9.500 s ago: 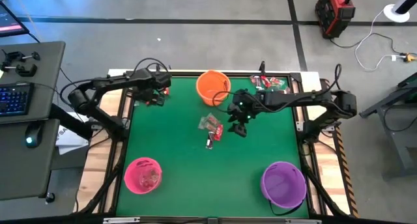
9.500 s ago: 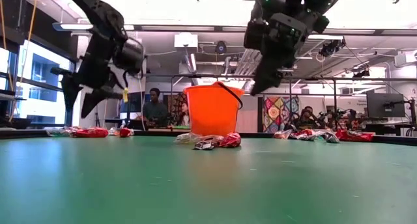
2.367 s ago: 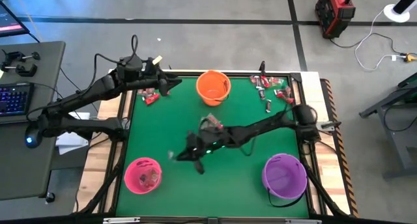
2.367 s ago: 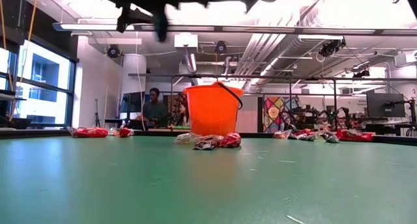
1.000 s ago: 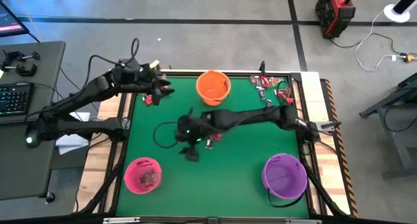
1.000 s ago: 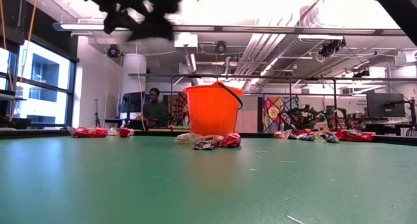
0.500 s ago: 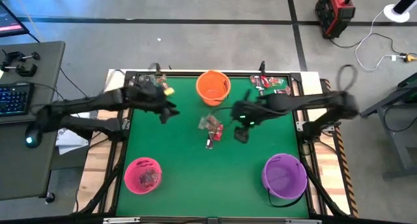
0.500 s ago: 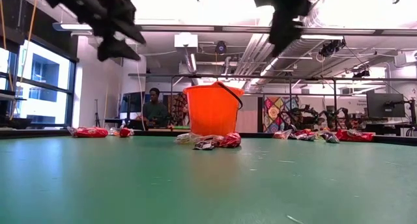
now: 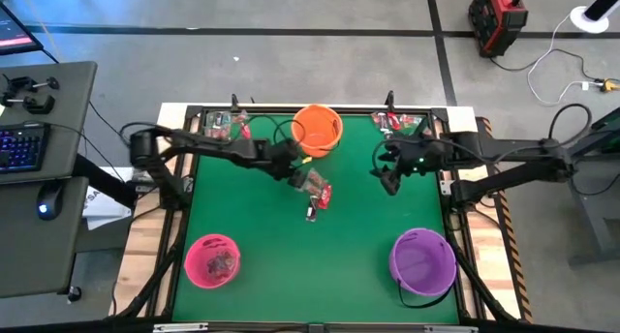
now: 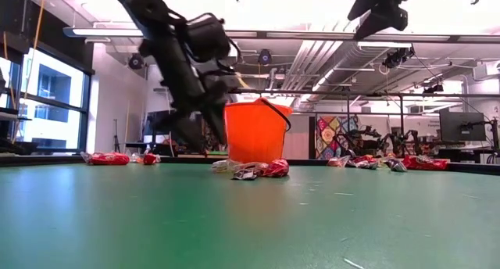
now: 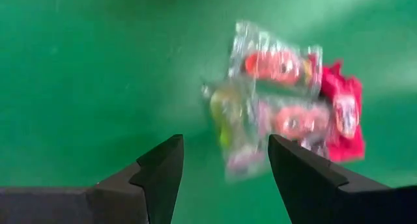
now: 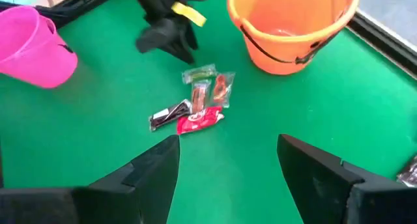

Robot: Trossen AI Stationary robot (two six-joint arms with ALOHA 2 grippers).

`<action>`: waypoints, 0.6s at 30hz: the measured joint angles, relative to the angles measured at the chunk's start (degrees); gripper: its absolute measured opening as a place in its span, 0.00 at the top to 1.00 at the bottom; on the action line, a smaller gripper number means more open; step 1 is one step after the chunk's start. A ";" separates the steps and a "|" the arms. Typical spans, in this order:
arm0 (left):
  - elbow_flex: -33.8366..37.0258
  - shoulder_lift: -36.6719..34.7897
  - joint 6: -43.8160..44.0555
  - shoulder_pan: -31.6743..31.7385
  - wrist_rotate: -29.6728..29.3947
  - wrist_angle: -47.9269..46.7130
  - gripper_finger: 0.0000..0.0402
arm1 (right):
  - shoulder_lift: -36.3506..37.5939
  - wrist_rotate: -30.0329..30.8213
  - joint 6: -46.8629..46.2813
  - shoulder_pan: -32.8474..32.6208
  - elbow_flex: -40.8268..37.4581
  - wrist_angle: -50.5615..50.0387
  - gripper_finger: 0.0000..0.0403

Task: Sort candy by brand, put in halloween buckets
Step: Put the green gummy into the pink bucket

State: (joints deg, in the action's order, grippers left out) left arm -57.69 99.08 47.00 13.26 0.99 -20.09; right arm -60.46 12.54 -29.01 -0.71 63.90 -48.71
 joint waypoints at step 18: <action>-7.76 8.97 -1.71 -1.36 -5.56 -7.12 0.48 | 0.21 2.94 0.50 -0.02 -0.02 -2.36 0.38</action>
State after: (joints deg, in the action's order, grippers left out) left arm -65.45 108.05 45.30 11.90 -4.58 -27.21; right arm -60.25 15.48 -28.52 -0.73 63.88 -51.07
